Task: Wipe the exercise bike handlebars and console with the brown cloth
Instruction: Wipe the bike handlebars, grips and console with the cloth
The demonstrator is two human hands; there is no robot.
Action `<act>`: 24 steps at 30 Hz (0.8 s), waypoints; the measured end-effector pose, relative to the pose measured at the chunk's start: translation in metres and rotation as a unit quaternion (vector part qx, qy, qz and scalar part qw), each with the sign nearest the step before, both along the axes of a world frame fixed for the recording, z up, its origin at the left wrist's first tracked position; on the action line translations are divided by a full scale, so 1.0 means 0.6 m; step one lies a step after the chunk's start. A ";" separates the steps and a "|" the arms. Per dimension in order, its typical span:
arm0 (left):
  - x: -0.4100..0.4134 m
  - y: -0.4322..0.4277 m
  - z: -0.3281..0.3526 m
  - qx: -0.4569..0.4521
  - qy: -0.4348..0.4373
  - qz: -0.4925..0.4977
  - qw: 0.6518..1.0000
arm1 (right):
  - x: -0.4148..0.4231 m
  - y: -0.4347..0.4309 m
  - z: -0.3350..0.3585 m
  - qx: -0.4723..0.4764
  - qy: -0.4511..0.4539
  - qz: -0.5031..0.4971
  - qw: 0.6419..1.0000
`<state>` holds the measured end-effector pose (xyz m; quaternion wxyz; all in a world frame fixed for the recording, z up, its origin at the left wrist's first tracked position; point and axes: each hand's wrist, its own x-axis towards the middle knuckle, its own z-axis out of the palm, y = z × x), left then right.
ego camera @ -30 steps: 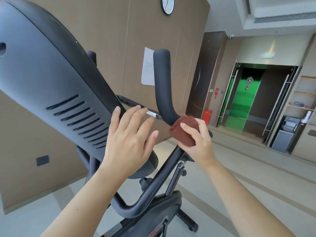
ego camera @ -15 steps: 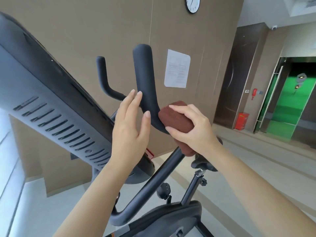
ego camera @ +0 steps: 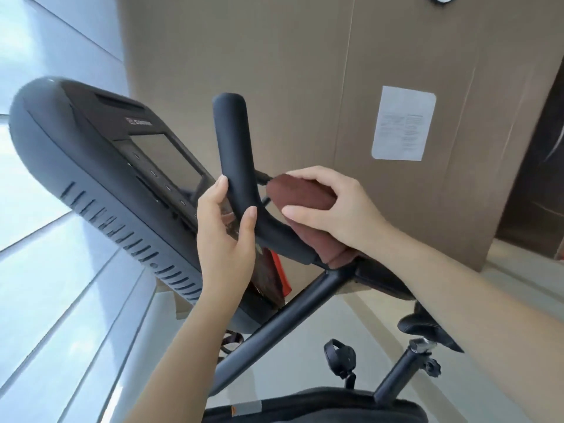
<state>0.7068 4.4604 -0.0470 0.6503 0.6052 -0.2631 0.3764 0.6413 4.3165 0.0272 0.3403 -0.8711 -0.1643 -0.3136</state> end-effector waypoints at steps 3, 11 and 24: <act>-0.017 -0.017 0.003 -0.028 0.007 -0.013 1.000 | 0.020 -0.001 0.007 -0.024 0.054 0.041 0.997; -0.040 -0.025 0.017 -0.077 0.009 -0.011 0.997 | 0.005 -0.071 0.022 -0.126 0.128 0.127 0.976; -0.021 -0.031 0.037 -0.112 0.017 0.028 0.993 | 0.103 -0.030 0.018 0.041 0.040 0.291 0.955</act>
